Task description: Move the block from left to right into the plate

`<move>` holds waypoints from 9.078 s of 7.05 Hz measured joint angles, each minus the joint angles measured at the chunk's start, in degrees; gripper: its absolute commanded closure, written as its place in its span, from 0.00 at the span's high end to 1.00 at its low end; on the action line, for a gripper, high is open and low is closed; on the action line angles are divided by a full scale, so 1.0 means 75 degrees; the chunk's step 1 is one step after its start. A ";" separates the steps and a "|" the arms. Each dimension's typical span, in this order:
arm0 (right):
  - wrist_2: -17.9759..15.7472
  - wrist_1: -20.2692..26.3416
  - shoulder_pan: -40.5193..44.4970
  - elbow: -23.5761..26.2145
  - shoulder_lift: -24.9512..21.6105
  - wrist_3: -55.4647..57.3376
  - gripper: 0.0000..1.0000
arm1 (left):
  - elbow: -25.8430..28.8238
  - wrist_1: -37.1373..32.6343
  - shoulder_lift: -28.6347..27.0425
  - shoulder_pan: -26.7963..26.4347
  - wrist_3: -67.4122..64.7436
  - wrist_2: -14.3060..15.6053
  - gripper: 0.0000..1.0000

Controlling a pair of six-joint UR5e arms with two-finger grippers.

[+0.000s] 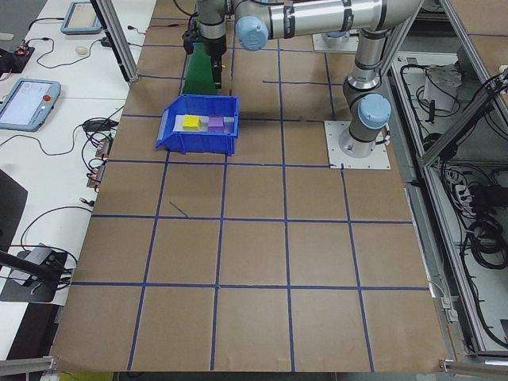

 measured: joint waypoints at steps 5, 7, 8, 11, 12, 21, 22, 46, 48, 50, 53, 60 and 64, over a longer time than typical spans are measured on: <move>-0.0096 0.0132 0.0555 -0.0215 -0.0097 0.1159 1.00 | -0.0836 0.1360 -0.1251 0.0351 0.0943 -0.0195 0.99; -0.0170 0.0250 0.1363 -0.0415 -0.0076 0.2354 1.00 | -0.1231 0.1720 -0.1404 0.0356 0.0933 -0.0207 0.78; -0.0221 0.0265 0.1761 -0.0467 -0.0060 0.2861 1.00 | -0.1314 0.1762 -0.1479 0.0355 0.0918 -0.0220 0.52; -0.0270 0.0252 0.2354 -0.0488 -0.0015 0.3530 1.00 | -0.1269 0.1735 -0.1462 0.0354 0.0841 -0.0204 0.28; -0.0280 0.0248 0.2379 -0.0476 0.0000 0.3554 1.00 | -0.1054 0.1463 -0.1282 0.0352 0.0798 -0.0199 0.28; -0.0295 0.0215 0.2350 -0.0417 0.0023 0.3469 1.00 | 0.0880 0.1475 -0.1882 -0.1857 -0.2033 -0.0270 0.74; -0.0287 0.0199 0.2325 -0.0408 0.0028 0.3459 1.00 | 0.0839 0.1703 -0.2104 -0.1983 -0.2106 -0.0271 0.85; 0.2645 -0.1482 0.2236 -0.2603 0.4329 0.5466 1.00 | 0.0175 0.1473 -0.1354 0.0179 0.1267 -0.0086 0.36; 0.2661 -0.1499 0.2236 -0.2634 0.4357 0.5509 1.00 | 0.0181 0.0814 -0.0763 -0.0135 0.1012 -0.0089 0.36; 0.2676 -0.1507 0.2236 -0.2640 0.4395 0.5504 1.00 | 0.0182 0.0828 -0.0687 -0.0766 0.0195 -0.0148 0.36; 0.2678 -0.1508 0.2236 -0.2635 0.4388 0.5494 1.00 | 0.0446 0.1949 -0.1596 -0.1527 -0.0647 -0.0163 0.37; 0.1844 -0.2095 0.2225 -0.2002 0.4454 0.4280 0.33 | 0.0373 0.2873 -0.2163 -0.1743 -0.1077 -0.0326 1.00; -0.0100 -0.2133 0.1124 -0.2147 0.3919 0.0539 0.33 | 0.0375 0.0922 -0.0392 -0.1534 -0.1006 -0.0141 1.00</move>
